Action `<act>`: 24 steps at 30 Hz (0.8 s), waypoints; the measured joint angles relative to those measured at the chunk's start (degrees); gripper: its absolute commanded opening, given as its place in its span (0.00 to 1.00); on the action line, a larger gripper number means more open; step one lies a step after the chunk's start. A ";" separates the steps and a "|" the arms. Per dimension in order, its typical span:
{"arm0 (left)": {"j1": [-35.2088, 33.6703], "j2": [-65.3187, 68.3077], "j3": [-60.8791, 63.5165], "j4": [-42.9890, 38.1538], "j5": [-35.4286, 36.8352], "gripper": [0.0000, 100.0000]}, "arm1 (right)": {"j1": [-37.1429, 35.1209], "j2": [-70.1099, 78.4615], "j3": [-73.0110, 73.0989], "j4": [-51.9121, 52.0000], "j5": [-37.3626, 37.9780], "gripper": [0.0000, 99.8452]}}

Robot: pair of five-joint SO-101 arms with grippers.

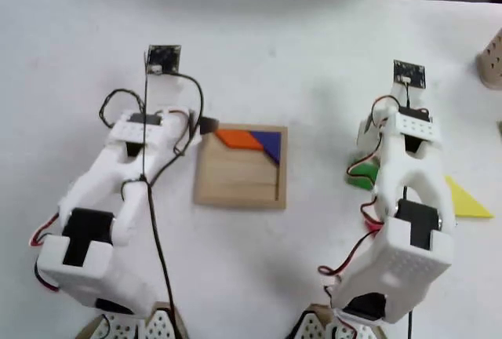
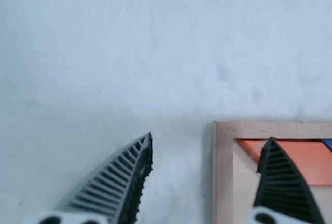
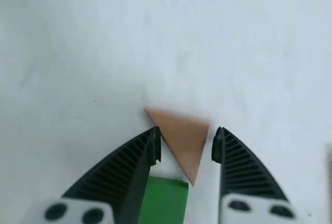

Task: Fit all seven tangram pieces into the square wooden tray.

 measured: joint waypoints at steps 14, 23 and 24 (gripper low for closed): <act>0.00 0.00 0.00 0.00 0.00 0.33 | -0.09 3.60 -5.01 2.29 0.26 0.17; 0.00 0.00 0.00 0.00 0.00 0.33 | -0.09 3.60 -7.47 2.29 0.26 0.17; 0.00 0.00 0.00 0.00 0.00 0.33 | -0.26 3.60 -7.47 2.29 0.26 0.17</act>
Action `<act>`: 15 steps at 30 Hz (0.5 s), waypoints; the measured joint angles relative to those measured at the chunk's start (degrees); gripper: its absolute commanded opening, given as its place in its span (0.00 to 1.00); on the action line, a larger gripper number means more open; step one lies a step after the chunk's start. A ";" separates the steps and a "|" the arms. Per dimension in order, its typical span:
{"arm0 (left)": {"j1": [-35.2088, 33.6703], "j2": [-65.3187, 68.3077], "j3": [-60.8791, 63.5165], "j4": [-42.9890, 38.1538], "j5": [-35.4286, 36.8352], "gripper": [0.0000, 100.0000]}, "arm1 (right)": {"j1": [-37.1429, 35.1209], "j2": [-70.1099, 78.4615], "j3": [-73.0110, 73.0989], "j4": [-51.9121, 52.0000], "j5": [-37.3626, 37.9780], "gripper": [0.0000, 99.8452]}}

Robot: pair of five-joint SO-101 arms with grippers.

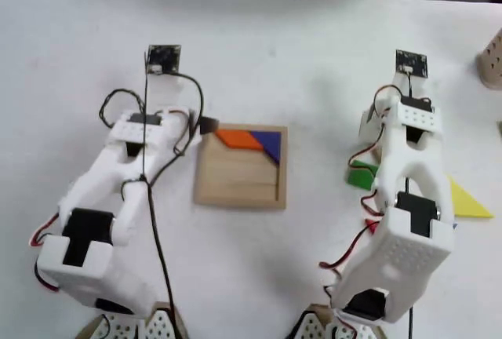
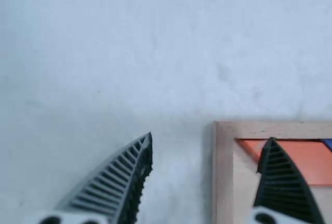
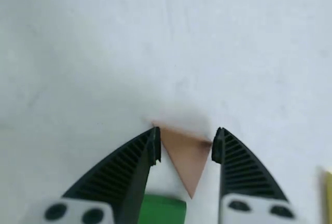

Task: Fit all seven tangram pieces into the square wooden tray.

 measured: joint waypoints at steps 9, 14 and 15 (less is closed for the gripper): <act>0.00 0.00 0.00 0.00 0.00 0.33 | -0.26 0.00 0.00 3.43 0.00 0.17; 0.00 0.00 0.00 0.00 0.00 0.33 | -0.09 0.53 -0.09 3.43 0.00 0.17; 0.00 0.00 0.00 0.00 0.00 0.33 | -0.09 1.41 -0.26 3.43 0.00 0.17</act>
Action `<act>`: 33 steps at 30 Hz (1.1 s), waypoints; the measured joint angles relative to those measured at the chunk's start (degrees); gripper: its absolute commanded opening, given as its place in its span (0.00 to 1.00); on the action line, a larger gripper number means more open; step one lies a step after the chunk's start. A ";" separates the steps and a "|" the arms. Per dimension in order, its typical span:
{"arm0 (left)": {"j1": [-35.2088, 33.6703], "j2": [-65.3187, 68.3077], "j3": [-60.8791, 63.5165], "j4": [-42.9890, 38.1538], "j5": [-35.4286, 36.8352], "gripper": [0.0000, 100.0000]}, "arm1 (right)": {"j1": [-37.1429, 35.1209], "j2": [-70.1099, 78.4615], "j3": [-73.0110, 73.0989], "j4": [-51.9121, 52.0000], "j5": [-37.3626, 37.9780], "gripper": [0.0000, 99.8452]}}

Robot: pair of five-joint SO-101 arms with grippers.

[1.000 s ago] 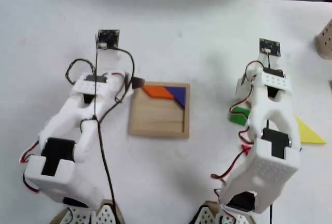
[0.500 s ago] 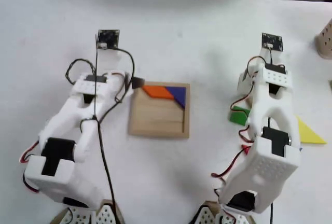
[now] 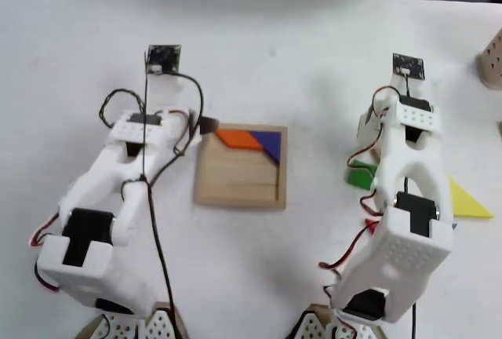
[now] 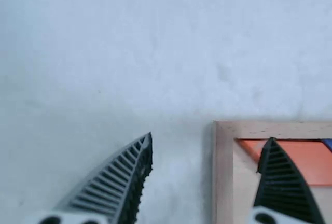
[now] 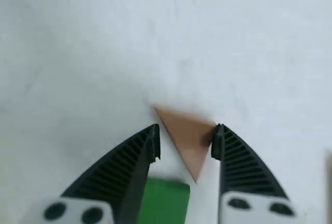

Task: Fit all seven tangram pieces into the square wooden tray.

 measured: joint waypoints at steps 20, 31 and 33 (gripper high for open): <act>0.00 0.00 0.00 0.00 0.00 0.33 | 0.26 11.25 -16.26 11.34 2.11 0.08; 0.00 0.00 0.00 0.00 0.00 0.33 | 0.26 11.25 -16.26 11.34 2.29 0.08; 0.00 0.00 0.00 0.00 0.00 0.33 | 0.26 11.25 -16.26 11.34 2.29 0.08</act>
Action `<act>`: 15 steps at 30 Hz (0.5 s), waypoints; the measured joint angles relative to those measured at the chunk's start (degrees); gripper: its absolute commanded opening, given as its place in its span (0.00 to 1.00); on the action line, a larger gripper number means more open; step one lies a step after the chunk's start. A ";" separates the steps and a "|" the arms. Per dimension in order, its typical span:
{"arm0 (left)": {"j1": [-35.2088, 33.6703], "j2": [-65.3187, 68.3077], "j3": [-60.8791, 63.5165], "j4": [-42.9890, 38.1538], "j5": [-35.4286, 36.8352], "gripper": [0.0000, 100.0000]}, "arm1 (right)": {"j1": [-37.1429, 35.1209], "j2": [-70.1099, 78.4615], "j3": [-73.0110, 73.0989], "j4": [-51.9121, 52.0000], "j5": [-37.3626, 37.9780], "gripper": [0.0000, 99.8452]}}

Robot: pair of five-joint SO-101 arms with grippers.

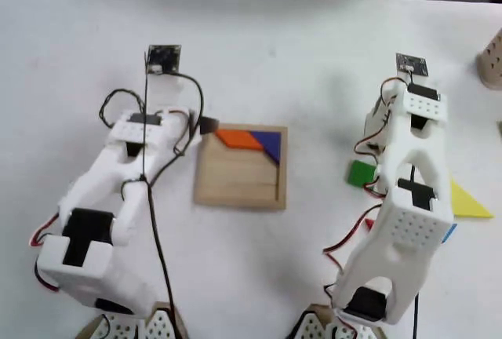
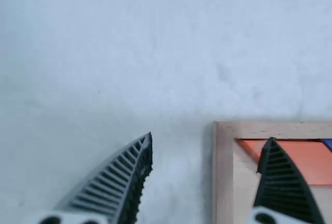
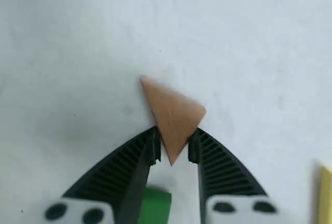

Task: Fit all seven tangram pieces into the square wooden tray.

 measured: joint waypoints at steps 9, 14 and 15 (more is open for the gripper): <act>0.00 0.00 0.00 0.00 0.00 0.33 | -0.18 -1.93 1.93 0.35 -0.79 0.21; 0.00 0.00 0.00 0.00 0.00 0.33 | -0.44 -3.60 4.04 0.18 -2.81 0.21; 0.00 0.00 0.00 0.00 0.00 0.33 | -0.44 -3.60 4.13 -0.44 -2.81 0.20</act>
